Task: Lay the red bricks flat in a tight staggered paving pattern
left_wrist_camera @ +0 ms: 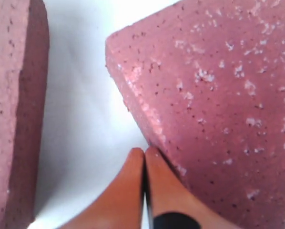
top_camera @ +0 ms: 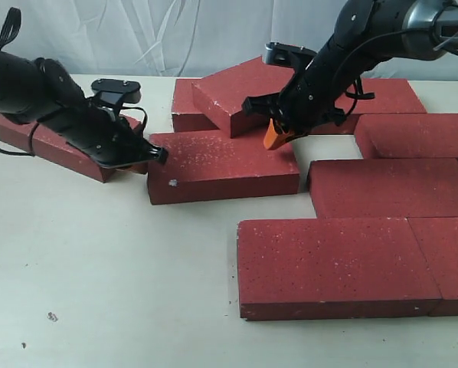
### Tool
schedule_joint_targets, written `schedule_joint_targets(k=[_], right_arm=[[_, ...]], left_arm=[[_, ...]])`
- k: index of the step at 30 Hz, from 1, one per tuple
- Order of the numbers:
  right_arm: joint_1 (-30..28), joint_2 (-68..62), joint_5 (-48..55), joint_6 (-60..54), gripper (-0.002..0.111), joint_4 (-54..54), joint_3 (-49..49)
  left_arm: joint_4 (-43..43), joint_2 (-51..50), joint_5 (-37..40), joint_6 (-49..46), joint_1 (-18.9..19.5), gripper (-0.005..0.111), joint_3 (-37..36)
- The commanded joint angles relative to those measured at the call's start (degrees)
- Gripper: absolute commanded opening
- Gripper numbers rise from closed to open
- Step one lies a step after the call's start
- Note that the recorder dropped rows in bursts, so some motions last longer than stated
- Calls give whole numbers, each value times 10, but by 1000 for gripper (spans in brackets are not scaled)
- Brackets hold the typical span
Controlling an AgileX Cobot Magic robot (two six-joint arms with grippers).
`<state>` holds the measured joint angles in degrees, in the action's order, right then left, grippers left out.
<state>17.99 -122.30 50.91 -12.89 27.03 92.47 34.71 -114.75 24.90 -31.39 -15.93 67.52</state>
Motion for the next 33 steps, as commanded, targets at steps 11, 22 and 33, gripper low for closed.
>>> schedule_joint_targets(k=[11, 22, 33], right_arm=[[4, 38, 109, -46, -1, -26, -2], [71, 21, 124, -67, -1, -27, -2], [95, -26, 57, -39, -1, -34, -2]], left_arm=[[137, -9, -52, -87, -2, 0, 43], [109, -5, -2, -85, 17, 0, 56], [121, -27, 48, -81, 14, 0, 56]])
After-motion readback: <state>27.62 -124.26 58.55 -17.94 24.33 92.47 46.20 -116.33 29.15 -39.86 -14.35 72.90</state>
